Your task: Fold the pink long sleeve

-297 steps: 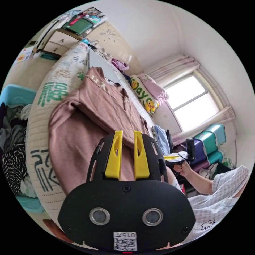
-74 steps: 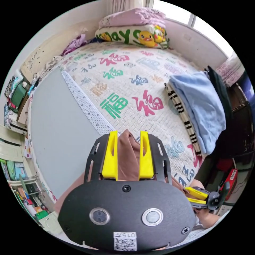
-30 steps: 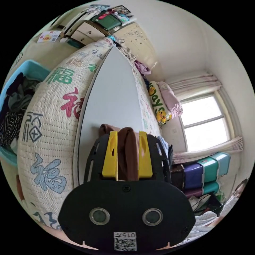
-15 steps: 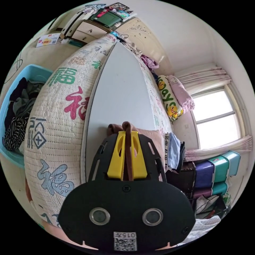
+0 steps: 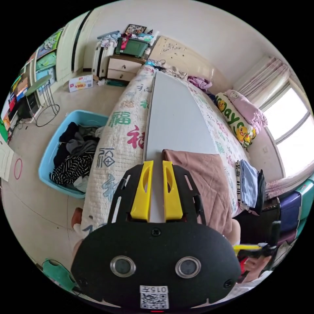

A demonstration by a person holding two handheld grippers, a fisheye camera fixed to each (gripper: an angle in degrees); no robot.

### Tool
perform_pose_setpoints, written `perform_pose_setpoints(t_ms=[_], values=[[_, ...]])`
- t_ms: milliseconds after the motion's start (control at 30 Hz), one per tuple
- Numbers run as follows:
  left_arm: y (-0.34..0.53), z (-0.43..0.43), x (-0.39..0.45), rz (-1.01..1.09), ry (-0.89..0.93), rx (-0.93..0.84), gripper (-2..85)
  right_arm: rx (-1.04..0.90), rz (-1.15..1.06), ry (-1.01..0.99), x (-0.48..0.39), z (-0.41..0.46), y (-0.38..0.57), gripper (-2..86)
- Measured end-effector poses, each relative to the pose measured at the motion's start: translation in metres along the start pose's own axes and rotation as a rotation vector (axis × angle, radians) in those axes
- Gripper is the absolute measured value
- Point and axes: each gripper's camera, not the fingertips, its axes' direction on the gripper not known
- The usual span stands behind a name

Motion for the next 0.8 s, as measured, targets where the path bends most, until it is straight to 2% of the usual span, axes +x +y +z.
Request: perform_pose_setpoints(t_ms=[133, 200, 233, 300, 400, 500, 700, 800], values=[[0.06, -0.039, 0.001, 0.0, 0.061, 0.052, 5.7, 0.27, 0.025, 0.031, -0.053, -0.104, 0.023, 0.0], [0.096, -0.051, -0.002, -0.017, 0.068, 0.072, 5.7, 0.498, -0.068, 0.007, -0.107, -0.17, 0.058, -0.3], [0.103, -0.052, -0.003, -0.021, 0.066, 0.07, 5.7, 0.553, -0.096, -0.014, -0.12, -0.183, 0.068, -0.3], [0.127, -0.058, -0.001, -0.04, 0.042, 0.056, 5.7, 0.715, -0.262, -0.138, -0.168, -0.225, 0.112, -0.4], [0.149, -0.072, 0.013, -0.025, 0.021, 0.09, 5.8, 0.797, -0.42, -0.24, -0.21, -0.255, 0.156, -0.5], [0.164, -0.085, 0.027, 0.004, 0.07, 0.107, 5.8, 0.85, -0.43, -0.24, -0.233, -0.268, 0.193, -0.5], [0.198, -0.12, 0.041, 0.022, 0.102, 0.157, 5.6, 0.767, -0.601, -0.462, -0.252, -0.276, 0.251, -0.5], [0.214, -0.14, 0.044, 0.033, 0.099, 0.184, 5.6, 0.806, -0.669, -0.476, -0.258, -0.283, 0.286, -0.6]])
